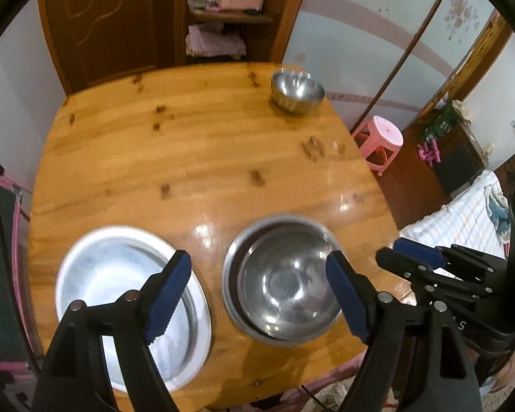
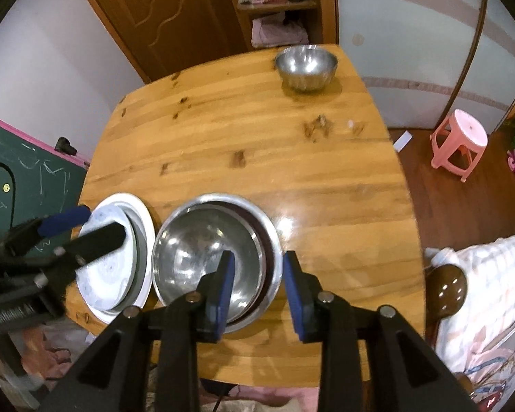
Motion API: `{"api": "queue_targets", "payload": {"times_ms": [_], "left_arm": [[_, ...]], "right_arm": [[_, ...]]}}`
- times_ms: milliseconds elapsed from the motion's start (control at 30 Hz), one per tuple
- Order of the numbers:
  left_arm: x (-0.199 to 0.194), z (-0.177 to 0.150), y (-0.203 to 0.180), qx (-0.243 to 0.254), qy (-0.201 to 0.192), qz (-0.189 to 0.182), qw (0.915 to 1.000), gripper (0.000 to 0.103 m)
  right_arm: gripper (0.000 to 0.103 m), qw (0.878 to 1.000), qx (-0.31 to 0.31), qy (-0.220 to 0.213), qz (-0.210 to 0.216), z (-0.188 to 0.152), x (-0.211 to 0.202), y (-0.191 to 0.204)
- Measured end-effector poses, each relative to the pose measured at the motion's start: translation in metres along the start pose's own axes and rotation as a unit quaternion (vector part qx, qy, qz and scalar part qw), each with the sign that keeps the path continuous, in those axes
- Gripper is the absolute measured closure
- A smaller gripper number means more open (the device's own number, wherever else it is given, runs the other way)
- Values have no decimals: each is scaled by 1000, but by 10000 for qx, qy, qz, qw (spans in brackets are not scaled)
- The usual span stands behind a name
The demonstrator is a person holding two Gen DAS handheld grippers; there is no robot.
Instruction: Organize plates and bowls
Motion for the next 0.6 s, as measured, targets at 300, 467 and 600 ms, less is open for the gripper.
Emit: {"api": "queue_targets", "payload": {"times_ms": [300,467,600], "left_arm": [[-45,74,8,197,-521,72,9984,19],[-56,121,10,321,-723,135,9968,19],[-52,161,16,318,-851,210,9956,19]], "right_arm": [[74,9969,-26,-764,-172,58,-56,-17],[73,9930,1,-1153,-273,100,-86,-26],[68,9900,74,-1369,-320,134,-101,-31]]}}
Point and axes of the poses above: each gripper's, at about its wrist camera, not at the fingertips, and x roughly the way its jaws point, y to its left, z to its top, the point moved 4 cm from there along x, roughly the way its jaws point, and after that the axes turned 15 degrees about x, right-handed, at the moved point
